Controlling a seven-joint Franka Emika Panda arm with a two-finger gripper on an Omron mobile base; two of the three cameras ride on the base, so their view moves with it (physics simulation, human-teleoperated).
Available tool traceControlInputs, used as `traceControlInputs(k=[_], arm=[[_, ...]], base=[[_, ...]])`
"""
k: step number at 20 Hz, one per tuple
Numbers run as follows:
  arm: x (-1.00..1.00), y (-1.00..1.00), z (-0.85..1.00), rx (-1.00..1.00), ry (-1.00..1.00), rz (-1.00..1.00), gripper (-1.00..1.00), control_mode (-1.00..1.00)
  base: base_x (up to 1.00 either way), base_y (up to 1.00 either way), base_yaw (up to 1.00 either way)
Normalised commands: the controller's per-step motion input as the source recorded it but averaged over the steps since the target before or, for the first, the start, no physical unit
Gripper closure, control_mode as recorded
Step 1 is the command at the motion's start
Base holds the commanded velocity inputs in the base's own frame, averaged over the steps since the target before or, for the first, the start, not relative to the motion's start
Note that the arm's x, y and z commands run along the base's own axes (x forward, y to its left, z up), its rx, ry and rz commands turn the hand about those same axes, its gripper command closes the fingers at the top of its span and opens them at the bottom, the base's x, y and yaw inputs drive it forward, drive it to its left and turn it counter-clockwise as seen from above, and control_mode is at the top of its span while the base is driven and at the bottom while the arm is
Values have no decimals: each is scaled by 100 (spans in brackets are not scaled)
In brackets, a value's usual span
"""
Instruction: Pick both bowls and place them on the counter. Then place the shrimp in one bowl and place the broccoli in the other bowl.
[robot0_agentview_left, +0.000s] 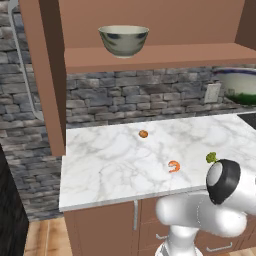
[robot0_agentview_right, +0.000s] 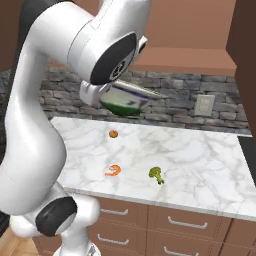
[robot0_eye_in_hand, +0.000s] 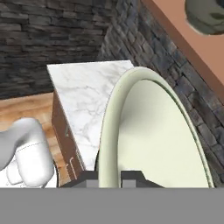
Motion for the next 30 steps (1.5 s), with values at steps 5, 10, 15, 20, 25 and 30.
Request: traceControlInputs(k=[5,10,15,20,25,30], arm=[[-24,30,-79,-10,-24,26,100,-100],[0,9,-76,-9,-24,27,100,-100],[18,-2,-64,-9,-4,22,100,-100],[41,-13,-29,-5,0,18,100,-100],[57,-28,-29,-3,0,19,100,-100],[59,-28,-53,-5,5,14,100,-100]], base=[[0,0,0],[0,0,0],[0,0,0],[0,0,0],[0,0,0],[0,0,0]])
